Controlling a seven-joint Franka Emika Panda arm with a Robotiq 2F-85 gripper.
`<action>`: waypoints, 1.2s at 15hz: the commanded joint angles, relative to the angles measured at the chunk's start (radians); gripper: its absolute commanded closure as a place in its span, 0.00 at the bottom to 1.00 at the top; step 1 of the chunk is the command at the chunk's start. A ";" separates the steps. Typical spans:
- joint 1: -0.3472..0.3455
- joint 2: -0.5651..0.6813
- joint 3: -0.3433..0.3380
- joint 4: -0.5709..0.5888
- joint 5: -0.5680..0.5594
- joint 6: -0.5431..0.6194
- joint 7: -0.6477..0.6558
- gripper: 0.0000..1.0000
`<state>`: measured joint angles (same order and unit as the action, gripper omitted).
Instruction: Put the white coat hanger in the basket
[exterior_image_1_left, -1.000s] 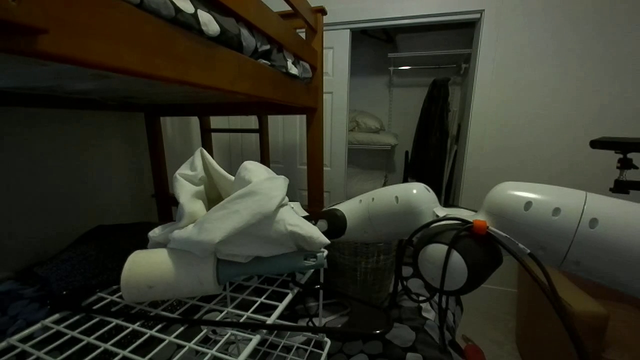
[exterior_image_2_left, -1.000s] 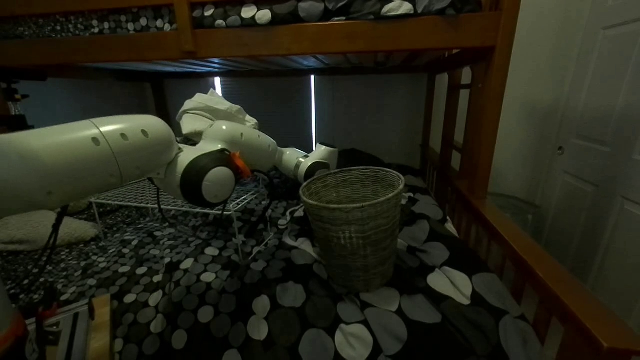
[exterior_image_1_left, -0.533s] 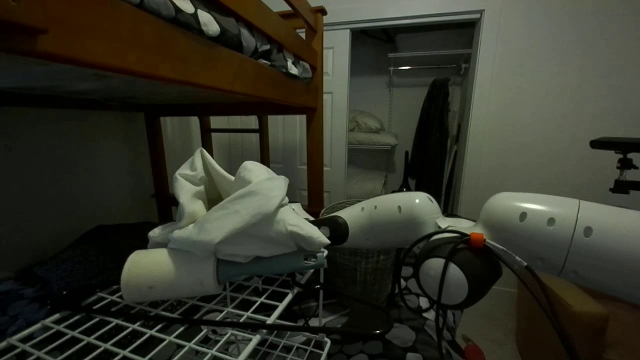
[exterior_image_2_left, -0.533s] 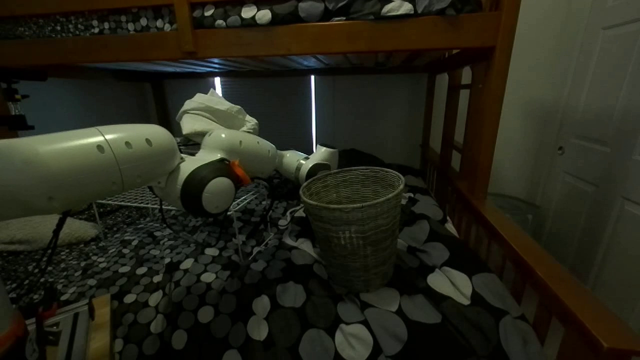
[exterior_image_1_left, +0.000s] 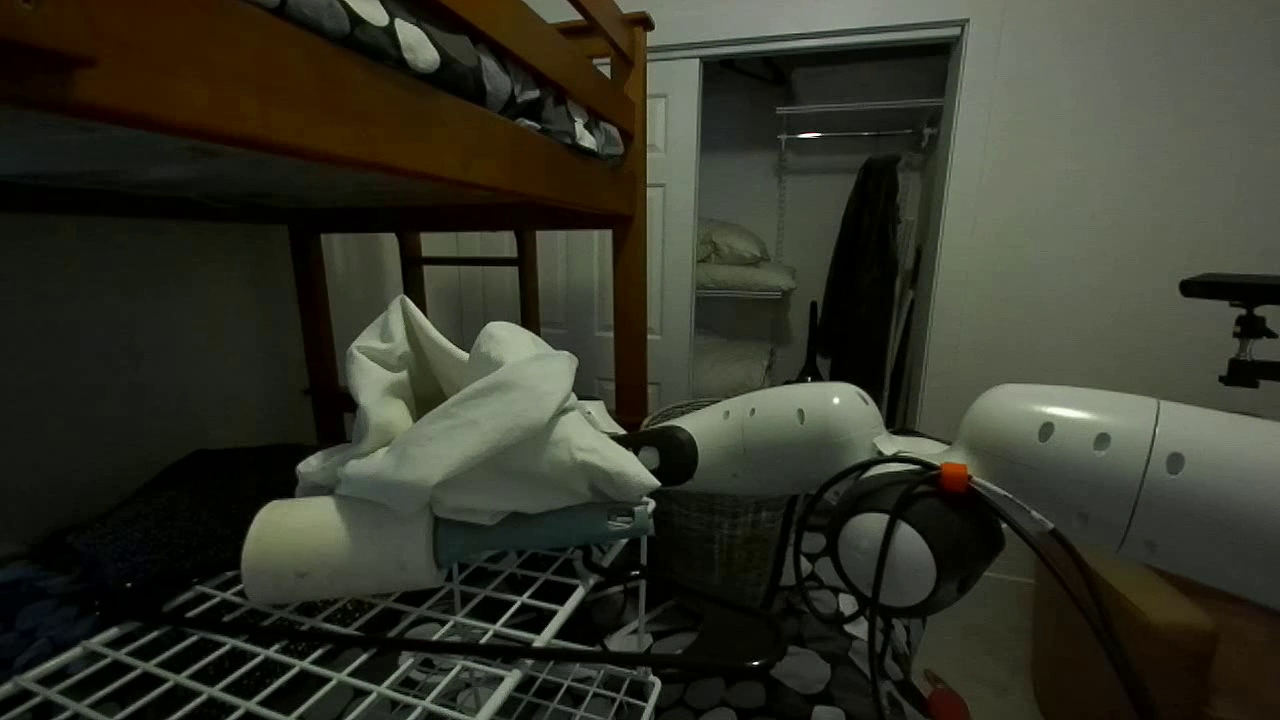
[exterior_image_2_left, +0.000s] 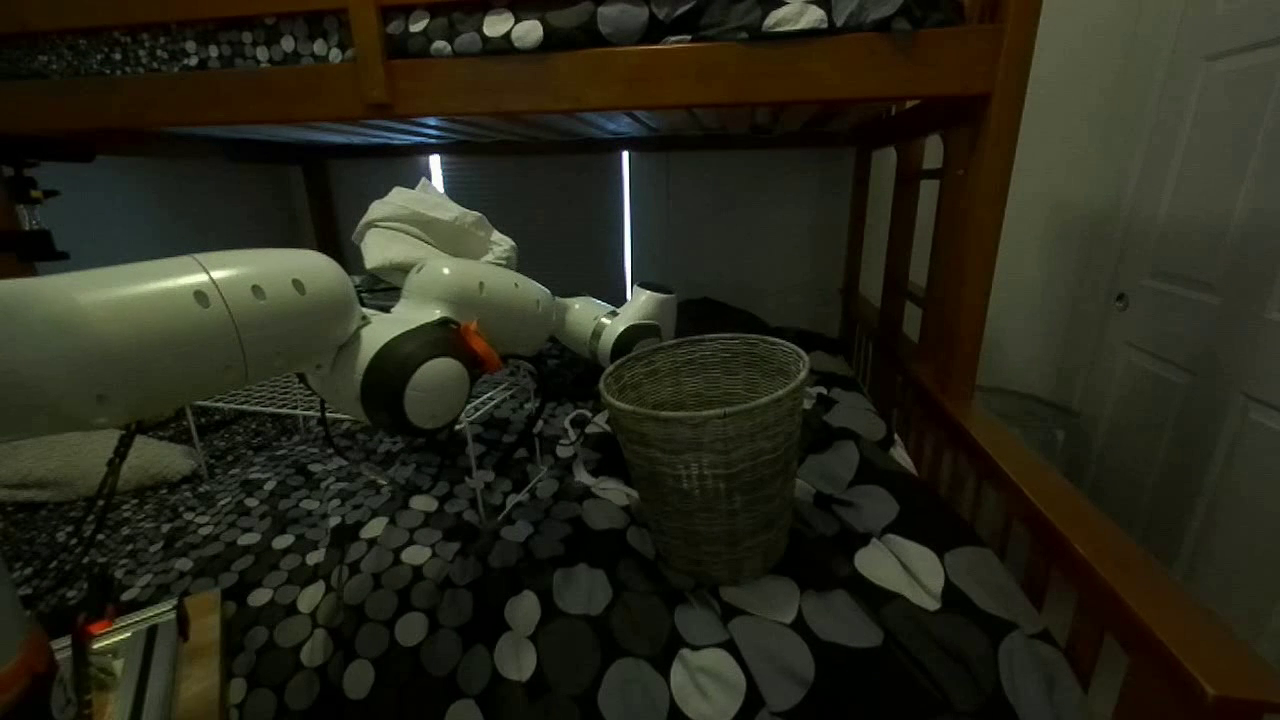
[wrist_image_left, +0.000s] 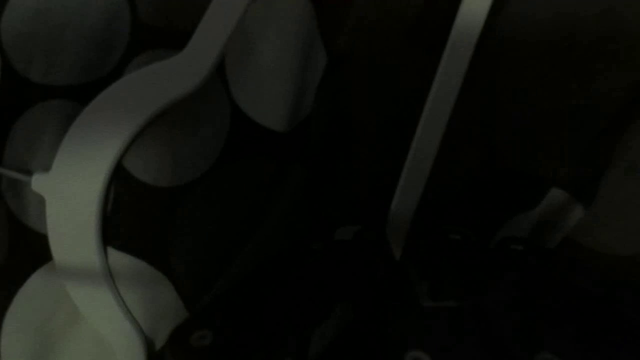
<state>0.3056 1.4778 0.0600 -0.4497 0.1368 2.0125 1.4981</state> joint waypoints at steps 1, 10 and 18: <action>-0.015 0.001 0.044 0.000 0.034 0.180 -0.005 0.98; -0.032 -0.008 0.244 0.004 0.182 0.637 -0.205 0.97; 0.022 -0.061 0.304 0.006 0.210 0.895 -0.417 0.97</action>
<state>0.3132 1.4298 0.3659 -0.4433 0.3202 2.8174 1.1344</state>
